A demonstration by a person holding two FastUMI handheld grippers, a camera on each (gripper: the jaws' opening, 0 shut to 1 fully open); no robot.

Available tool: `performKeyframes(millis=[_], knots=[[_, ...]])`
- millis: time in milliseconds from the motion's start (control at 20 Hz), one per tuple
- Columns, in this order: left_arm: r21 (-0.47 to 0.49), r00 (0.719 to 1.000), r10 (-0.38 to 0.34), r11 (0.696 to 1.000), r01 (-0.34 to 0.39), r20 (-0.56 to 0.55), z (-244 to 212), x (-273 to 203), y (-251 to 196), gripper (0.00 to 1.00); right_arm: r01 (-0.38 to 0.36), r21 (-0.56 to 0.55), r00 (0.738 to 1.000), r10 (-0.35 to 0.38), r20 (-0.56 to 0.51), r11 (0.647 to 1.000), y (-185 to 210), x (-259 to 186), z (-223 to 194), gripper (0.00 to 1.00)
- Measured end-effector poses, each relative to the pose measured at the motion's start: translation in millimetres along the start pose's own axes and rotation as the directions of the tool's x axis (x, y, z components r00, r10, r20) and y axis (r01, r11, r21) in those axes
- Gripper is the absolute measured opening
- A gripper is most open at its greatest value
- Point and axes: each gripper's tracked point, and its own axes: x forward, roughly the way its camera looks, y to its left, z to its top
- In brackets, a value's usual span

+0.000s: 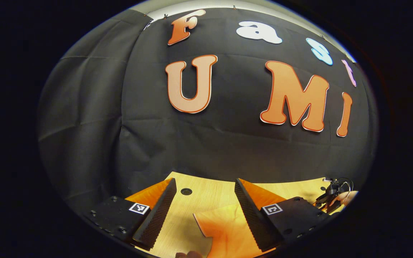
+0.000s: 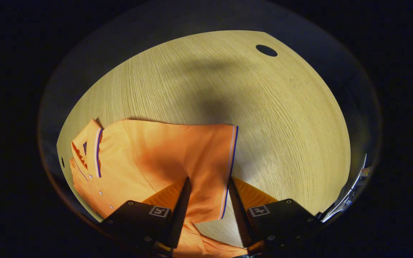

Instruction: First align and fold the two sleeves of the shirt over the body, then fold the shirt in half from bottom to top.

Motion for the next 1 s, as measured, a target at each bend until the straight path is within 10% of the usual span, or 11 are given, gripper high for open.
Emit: performKeyframes(millis=[300, 1000], knots=[[-0.004, 1.0, 0.012, 1.0, -0.012, -0.004, -1, -5, 6, 0.98, -0.03, 0.006, 0.996, 0.03, 0.09, 1.0, 2, -3, 5, 0.05], [-0.004, 0.999, 0.031, 1.0, -0.031, 0.025, 7, -28, 41, 0.98, -0.029, -0.097, 0.967, 0.052, 0.248, 0.995, 20, -58, 17, 0.05]])
